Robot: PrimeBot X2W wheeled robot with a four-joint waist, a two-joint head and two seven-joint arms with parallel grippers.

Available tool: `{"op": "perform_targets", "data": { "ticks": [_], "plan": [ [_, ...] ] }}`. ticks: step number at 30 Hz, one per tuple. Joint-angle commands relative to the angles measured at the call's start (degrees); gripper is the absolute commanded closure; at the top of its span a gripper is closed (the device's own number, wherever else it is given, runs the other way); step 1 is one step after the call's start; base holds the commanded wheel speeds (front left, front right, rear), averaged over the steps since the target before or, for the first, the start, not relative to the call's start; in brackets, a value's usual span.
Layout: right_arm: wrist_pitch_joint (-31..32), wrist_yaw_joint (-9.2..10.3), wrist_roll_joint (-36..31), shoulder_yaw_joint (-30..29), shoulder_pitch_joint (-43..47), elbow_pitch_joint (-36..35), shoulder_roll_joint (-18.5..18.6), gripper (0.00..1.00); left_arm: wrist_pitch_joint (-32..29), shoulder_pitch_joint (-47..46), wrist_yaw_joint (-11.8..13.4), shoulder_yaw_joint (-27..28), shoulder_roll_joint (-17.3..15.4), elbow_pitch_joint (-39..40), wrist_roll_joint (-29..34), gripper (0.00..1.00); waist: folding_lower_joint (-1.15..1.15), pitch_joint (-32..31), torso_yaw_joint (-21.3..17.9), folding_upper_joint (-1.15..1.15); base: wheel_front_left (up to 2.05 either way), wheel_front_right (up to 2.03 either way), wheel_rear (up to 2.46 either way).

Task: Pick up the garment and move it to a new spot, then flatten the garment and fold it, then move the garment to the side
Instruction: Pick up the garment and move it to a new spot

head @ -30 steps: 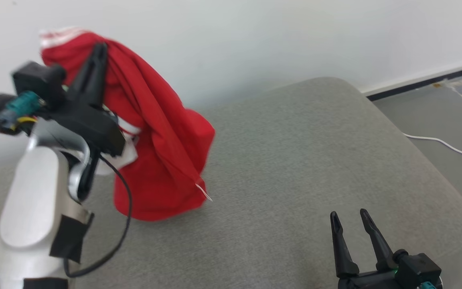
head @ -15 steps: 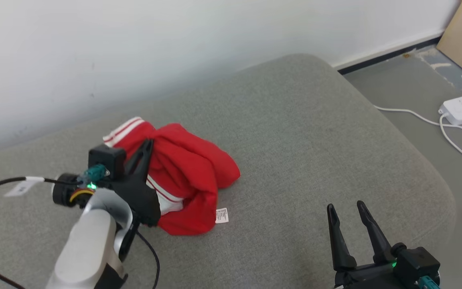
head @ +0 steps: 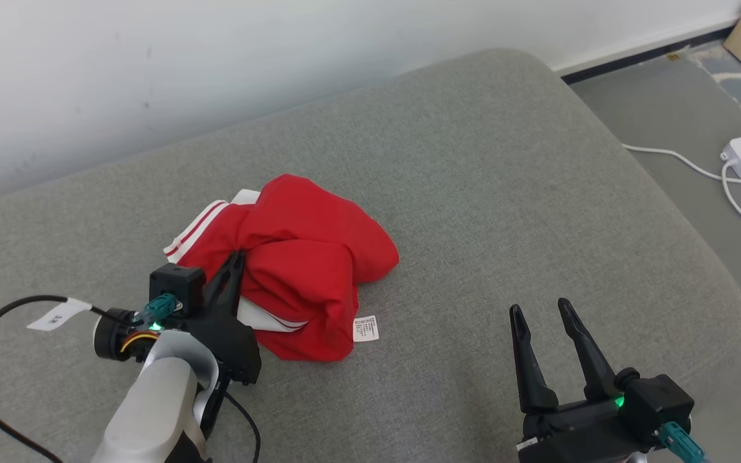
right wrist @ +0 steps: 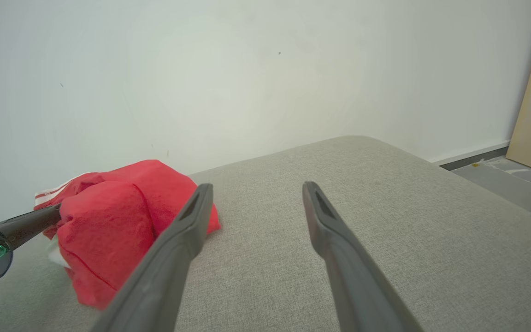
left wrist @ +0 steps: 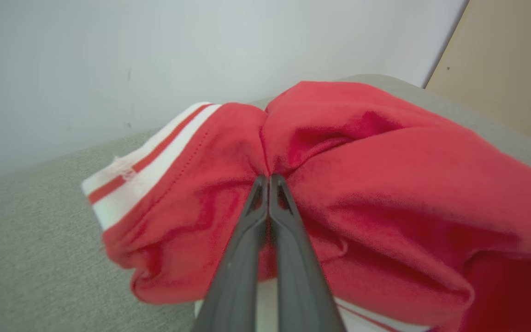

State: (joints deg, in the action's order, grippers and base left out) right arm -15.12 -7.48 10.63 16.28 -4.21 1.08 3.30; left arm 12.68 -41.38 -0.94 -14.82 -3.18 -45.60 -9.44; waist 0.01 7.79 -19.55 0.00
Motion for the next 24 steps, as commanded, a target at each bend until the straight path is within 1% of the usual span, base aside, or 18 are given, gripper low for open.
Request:
{"op": "perform_targets", "data": {
  "ticks": [1,6,8,11,12,13,14,17,24],
  "plan": [
    [-0.05,-0.02,-0.17,0.14,0.17,0.12,0.00,0.00,0.65,-0.15,-0.19,-0.08,0.10,-0.51,-1.08,0.00,-0.01,-0.96,0.63,0.00,0.00,0.00,0.00],
    [-0.05,-0.02,-0.61,0.26,1.51,0.38,0.81,0.00,1.96,2.16,0.29,-0.80,0.26,-0.06,-3.22,0.00,-0.01,-4.13,2.53,0.00,0.00,0.00,0.00],
    [-0.05,-0.02,-0.59,0.46,1.98,0.54,1.27,0.00,2.29,3.54,0.41,-1.27,0.27,1.54,-3.49,0.00,-0.01,-5.60,3.53,0.00,0.00,0.00,0.00],
    [-0.05,-0.02,-0.59,0.27,2.53,0.46,1.48,0.00,2.61,6.48,1.60,-0.59,0.03,5.67,-3.41,0.00,-0.01,-7.04,5.14,0.00,0.00,0.00,0.00],
    [-0.05,-0.02,-0.59,0.27,2.53,0.46,1.48,0.00,2.61,6.48,1.60,-0.59,0.03,5.67,-3.41,0.00,-0.01,-7.04,5.14,0.00,0.00,0.00,0.00],
    [-0.05,-0.02,-0.61,-0.01,2.67,0.38,1.46,0.00,2.51,7.72,2.14,-0.06,-0.12,7.65,-3.36,0.00,-0.01,-7.53,5.82,0.00,0.00,0.00,0.00],
    [-0.05,-0.02,-0.62,-0.18,3.16,0.26,1.43,0.00,2.53,11.16,2.45,0.83,-0.52,11.74,-3.38,0.00,-0.01,-8.34,7.01,0.00,0.00,0.00,0.00],
    [-0.04,-0.02,-0.82,-0.56,3.99,0.25,1.42,0.00,2.51,15.89,1.58,1.90,-0.79,17.81,-3.87,0.00,-0.01,-9.48,9.07,0.00,0.00,0.00,0.00],
    [-0.05,-0.02,-1.68,-1.10,5.71,0.57,1.41,0.00,2.52,26.63,3.03,5.57,-1.18,28.18,-2.54,0.00,-0.01,-11.73,13.79,0.00,0.00,0.00,0.00]
  ]
}}
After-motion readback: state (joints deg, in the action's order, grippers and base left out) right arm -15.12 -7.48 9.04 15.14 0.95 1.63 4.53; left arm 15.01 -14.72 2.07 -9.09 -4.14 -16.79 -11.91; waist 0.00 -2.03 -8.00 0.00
